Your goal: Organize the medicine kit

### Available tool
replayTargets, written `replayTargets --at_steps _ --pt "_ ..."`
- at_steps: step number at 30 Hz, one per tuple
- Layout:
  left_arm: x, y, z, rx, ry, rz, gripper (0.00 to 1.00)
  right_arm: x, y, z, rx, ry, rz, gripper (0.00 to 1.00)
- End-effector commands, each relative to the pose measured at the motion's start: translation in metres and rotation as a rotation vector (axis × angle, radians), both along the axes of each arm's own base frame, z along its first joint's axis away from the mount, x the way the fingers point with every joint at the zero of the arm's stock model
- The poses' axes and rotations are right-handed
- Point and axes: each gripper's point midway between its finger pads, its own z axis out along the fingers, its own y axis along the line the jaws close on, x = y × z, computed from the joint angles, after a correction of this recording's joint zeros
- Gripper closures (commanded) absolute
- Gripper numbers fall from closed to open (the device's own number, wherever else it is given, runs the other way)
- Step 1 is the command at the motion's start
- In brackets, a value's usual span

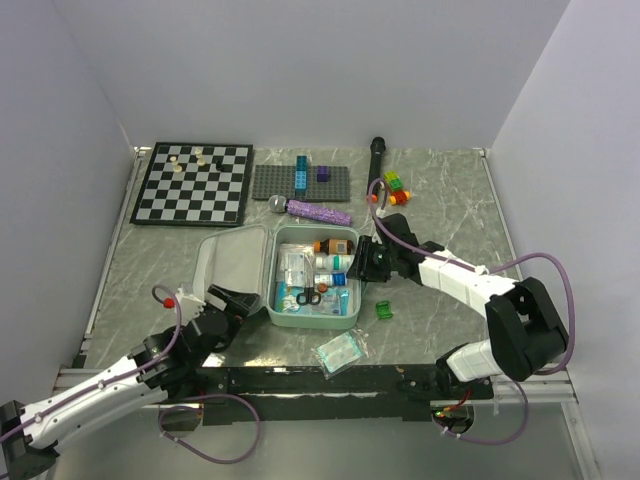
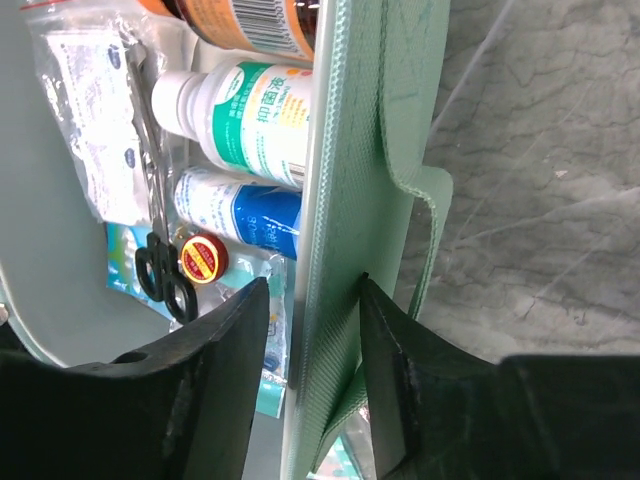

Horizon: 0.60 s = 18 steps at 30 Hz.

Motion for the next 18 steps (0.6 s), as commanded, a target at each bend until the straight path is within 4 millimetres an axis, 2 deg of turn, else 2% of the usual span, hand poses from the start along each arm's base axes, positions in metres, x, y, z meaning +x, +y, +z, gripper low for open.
replayTargets --at_steps 1,5,7,12,15,18 --pt "0.013 0.004 0.013 -0.09 -0.066 0.091 0.04 -0.006 0.003 0.009 0.031 -0.016 0.025 0.5" --pt "0.018 0.008 0.01 -0.122 -0.079 0.137 0.04 -0.005 0.004 0.01 0.037 -0.02 0.035 0.5" --pt "0.021 0.01 0.014 -0.123 -0.102 0.153 0.04 -0.005 0.005 0.01 0.038 -0.02 0.04 0.49" --pt "0.035 0.018 0.059 -0.052 -0.27 0.17 0.04 -0.005 0.006 0.007 0.039 -0.022 0.047 0.5" --pt "0.042 0.016 0.089 0.022 -0.381 0.14 0.03 -0.005 0.006 0.007 0.041 -0.024 0.05 0.49" --pt "0.047 0.01 0.11 0.134 -0.458 0.088 0.03 -0.005 0.006 0.006 0.038 -0.024 0.055 0.49"
